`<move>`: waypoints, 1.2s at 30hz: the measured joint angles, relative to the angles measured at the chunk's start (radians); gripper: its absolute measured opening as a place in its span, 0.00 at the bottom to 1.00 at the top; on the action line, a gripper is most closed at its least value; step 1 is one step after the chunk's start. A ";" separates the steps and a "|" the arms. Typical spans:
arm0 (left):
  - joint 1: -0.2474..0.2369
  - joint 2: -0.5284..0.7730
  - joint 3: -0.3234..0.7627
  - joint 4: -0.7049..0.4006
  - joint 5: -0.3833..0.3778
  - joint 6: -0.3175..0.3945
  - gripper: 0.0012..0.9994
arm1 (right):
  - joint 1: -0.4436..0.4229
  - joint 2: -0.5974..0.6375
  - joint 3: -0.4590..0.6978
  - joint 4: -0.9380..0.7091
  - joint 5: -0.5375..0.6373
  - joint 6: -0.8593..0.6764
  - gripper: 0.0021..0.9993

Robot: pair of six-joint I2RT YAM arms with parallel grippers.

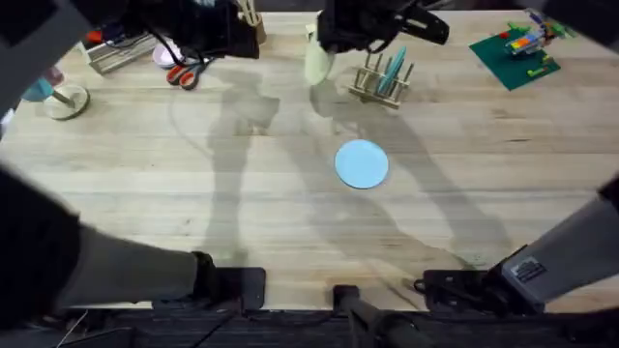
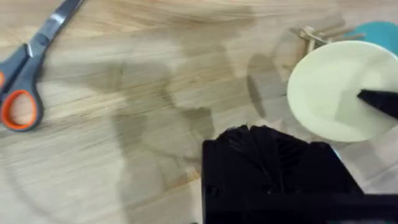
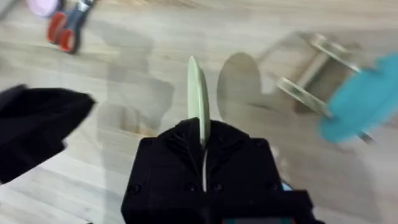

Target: Pick up the plates from the table one by one and place each into a slot on the dish rack.

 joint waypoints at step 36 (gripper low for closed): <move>-0.265 -0.438 0.000 -0.256 -0.320 0.173 0.99 | 0.000 -0.105 0.333 -0.672 0.453 0.195 0.03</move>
